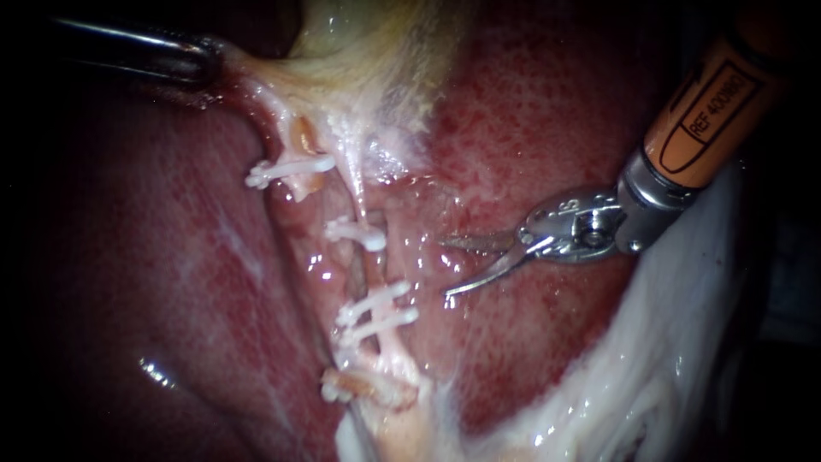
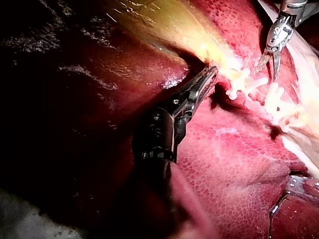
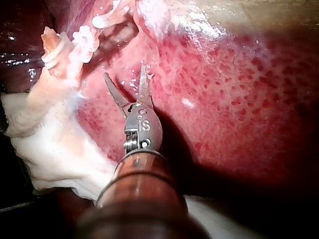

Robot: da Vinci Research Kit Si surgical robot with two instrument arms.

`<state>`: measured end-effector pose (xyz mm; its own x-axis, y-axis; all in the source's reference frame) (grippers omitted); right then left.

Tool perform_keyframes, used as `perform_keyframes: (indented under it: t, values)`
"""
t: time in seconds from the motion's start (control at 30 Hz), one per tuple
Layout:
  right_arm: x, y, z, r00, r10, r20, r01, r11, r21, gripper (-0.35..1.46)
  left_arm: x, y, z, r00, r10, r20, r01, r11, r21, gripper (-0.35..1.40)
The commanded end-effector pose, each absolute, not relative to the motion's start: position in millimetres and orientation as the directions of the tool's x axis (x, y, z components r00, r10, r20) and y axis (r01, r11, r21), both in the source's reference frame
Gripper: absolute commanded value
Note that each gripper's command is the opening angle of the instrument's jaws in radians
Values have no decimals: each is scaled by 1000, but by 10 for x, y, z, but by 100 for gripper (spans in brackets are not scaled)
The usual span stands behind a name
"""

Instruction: Go to the cutting position right tube

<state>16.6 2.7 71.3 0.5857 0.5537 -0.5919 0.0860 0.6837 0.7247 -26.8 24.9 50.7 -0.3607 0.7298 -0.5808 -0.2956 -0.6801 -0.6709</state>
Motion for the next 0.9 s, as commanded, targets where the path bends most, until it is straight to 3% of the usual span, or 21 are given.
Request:
perform_keyframes:
  t: [0.03, 0.53, 0.9]
  values:
    - [165, 27, 711, 586, 553, -592, 88, 683, 725, 131, -268, 249, 507, -361, 730, -581, -296, -680, -671, -35]
    - [156, 31, 633, 529, 606, -594, 138, 629, 765, 138, -268, 249, 509, -361, 729, -581, -295, -681, -671, -35]
    - [180, 31, 634, 557, 682, -473, 110, 504, 857, 138, -268, 248, 510, -361, 729, -581, -296, -681, -670, -35]
